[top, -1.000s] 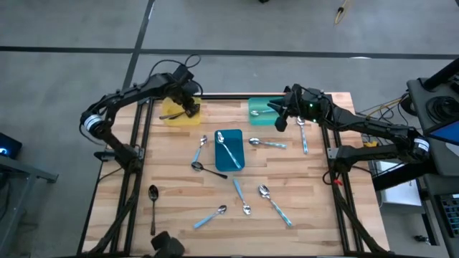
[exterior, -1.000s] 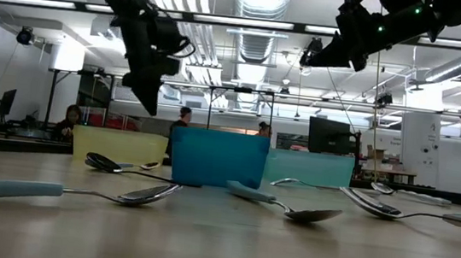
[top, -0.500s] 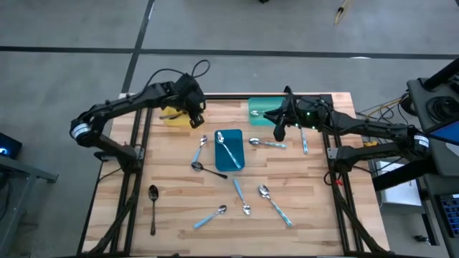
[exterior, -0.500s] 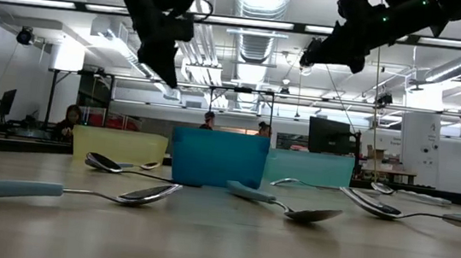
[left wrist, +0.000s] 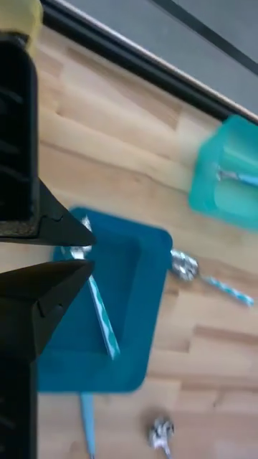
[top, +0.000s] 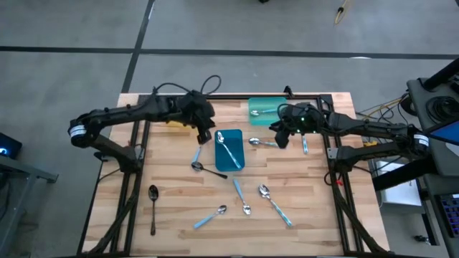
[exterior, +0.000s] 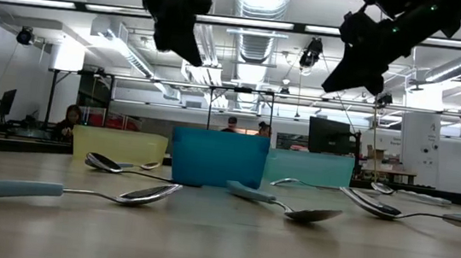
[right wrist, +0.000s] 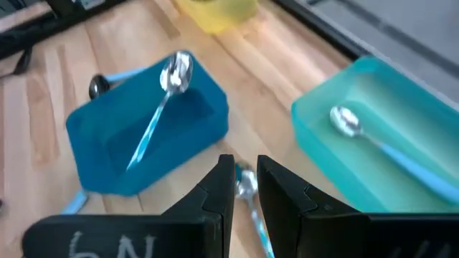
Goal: Sort silverware by color (type)
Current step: Put the white patterned spoon into the blue bin
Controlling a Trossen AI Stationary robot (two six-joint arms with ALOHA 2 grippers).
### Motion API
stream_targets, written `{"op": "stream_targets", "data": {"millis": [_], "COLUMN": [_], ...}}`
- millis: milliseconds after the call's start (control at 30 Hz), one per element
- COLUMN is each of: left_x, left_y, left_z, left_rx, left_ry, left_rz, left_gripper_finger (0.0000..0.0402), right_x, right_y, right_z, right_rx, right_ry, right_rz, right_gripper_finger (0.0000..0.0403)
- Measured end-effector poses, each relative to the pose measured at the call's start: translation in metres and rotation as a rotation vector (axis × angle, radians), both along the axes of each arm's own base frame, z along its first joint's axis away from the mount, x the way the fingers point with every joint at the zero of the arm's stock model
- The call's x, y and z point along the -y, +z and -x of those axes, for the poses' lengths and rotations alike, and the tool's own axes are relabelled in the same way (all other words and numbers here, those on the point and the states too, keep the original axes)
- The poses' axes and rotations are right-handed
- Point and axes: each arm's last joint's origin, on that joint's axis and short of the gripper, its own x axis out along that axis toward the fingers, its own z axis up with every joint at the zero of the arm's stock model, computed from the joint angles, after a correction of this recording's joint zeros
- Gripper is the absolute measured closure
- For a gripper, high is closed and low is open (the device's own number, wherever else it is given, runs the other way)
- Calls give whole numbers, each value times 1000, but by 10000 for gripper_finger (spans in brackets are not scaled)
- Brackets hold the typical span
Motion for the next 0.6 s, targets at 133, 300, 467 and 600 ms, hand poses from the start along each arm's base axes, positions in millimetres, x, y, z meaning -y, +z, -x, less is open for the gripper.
{"op": "stream_targets", "data": {"millis": [133, 300, 467, 600], "left_x": [15, 32, 47, 57], "left_y": [1, 1, 1, 1], "left_z": [-5, -9, -12, -13], "left_rx": [9, 8, 9, 5], "left_ry": [-13, -13, -41, -49], "left_rz": [-4, -9, -9, -28], "left_gripper_finger": [377, 377, 377, 377], "right_x": [-7, -15, -23, -28], "right_y": [-3, -5, -14, -25], "right_z": [0, -1, -10, -17], "right_rx": [-25, -44, -81, -138], "right_ry": [10, 26, 49, 51], "right_rz": [-36, -68, -106, -147], "right_gripper_finger": [351, 351, 351, 351]}}
